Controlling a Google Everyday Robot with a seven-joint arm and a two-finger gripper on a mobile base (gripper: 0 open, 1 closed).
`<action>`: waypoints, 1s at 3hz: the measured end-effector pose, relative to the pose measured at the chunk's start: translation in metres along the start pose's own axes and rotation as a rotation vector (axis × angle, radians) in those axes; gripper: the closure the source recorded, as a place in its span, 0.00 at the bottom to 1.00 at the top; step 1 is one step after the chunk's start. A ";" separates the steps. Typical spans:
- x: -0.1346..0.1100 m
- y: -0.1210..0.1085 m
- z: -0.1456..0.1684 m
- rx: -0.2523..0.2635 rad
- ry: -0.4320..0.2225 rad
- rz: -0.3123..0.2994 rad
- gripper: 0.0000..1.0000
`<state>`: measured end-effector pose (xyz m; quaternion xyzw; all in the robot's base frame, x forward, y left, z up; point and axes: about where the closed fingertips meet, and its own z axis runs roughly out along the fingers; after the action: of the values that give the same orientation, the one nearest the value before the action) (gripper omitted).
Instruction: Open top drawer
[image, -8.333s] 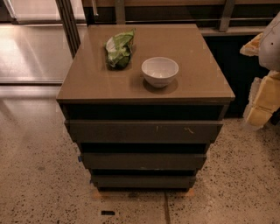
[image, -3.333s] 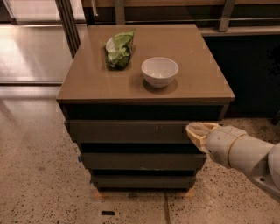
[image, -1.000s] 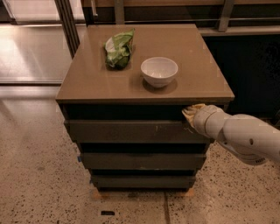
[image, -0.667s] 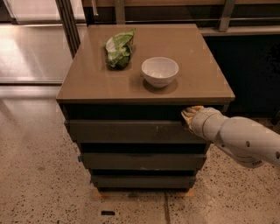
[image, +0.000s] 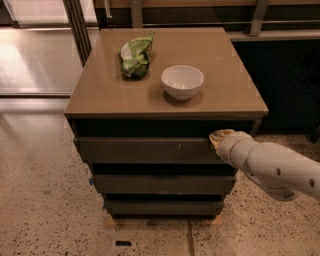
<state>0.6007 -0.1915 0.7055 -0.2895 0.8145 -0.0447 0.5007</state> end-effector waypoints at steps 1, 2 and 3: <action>0.000 -0.004 0.011 0.030 0.005 -0.013 1.00; -0.014 -0.025 0.033 0.081 -0.009 -0.036 1.00; -0.010 -0.024 0.034 0.081 -0.009 -0.036 1.00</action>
Offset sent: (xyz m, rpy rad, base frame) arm 0.0598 -0.0109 0.0161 -0.0720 -0.0969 -0.0467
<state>0.6429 -0.1982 0.7055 -0.2837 0.8045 -0.0856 0.5147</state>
